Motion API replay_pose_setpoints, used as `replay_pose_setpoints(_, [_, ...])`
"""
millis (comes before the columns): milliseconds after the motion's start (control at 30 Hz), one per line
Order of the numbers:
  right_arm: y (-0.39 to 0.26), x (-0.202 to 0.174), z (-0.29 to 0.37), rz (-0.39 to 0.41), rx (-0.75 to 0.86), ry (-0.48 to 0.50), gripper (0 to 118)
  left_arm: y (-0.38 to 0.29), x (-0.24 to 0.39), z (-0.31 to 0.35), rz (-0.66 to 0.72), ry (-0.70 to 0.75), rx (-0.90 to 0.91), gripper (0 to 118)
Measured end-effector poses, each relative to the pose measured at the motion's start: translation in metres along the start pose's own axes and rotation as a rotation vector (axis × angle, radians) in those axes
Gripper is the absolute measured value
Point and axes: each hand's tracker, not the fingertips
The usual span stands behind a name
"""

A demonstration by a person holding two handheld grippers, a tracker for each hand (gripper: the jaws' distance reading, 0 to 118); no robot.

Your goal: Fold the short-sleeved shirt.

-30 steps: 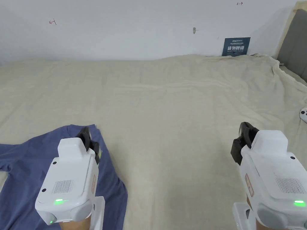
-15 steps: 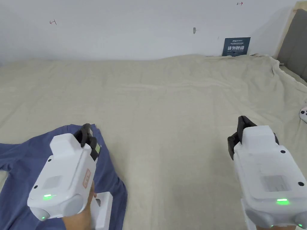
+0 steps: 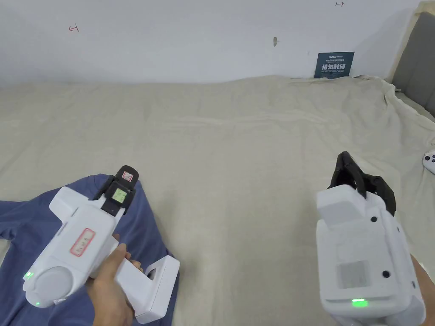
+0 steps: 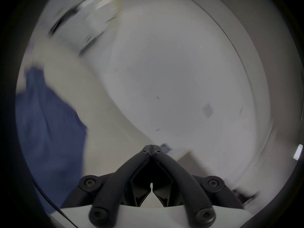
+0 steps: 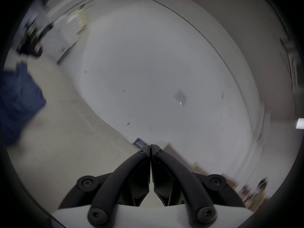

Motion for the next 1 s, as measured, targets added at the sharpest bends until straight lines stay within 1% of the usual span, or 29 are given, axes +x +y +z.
replay_pose_setpoints(33, [0.001, 0.007, -0.001, -0.103, -0.027, 0.031, 0, -0.004, 0.014, 0.0, -0.166, 0.05, 0.009, 0])
replay_pose_setpoints(100, [0.001, 0.019, -0.002, -0.289, -0.061, 0.086, 0, -0.013, 0.03, 0.001, -0.396, 0.143, 0.039, 0])
replay_pose_setpoints(133, [0.0, 0.024, -0.004, -0.376, -0.09, 0.101, 0, -0.019, 0.035, 0.001, -0.486, 0.168, 0.058, 0])
replay_pose_setpoints(200, [-0.004, 0.031, -0.007, -0.495, -0.113, 0.144, 0, -0.031, 0.039, 0.001, -0.657, 0.196, 0.082, 0])
replay_pose_setpoints(233, [-0.006, 0.032, -0.01, -0.527, -0.125, 0.141, 0, -0.036, 0.042, 0.001, -0.732, 0.209, 0.078, 0])
replay_pose_setpoints(300, [-0.01, 0.036, -0.012, -0.585, -0.153, 0.15, 0, -0.044, 0.043, 0.002, -0.832, 0.22, 0.08, 0])
replay_pose_setpoints(367, [-0.013, 0.038, -0.013, -0.651, -0.168, 0.166, 0, -0.049, 0.044, 0.002, -0.863, 0.215, 0.073, 0])
replay_pose_setpoints(400, [-0.014, 0.038, -0.013, -0.662, -0.171, 0.163, 0, -0.05, 0.045, 0.003, -0.857, 0.213, 0.073, 0])
replay_pose_setpoints(567, [-0.005, 0.032, -0.008, -0.623, -0.169, 0.153, 0, -0.045, 0.041, 0.003, -0.812, 0.213, 0.085, 0])
replay_pose_setpoints(833, [-0.002, 0.034, -0.007, -0.628, -0.166, 0.151, 0, -0.035, 0.043, 0.003, -0.766, 0.204, 0.094, 0])
replay_pose_setpoints(1000, [-0.006, 0.036, -0.009, -0.62, -0.164, 0.153, 0, -0.036, 0.042, 0.003, -0.765, 0.204, 0.088, 0])
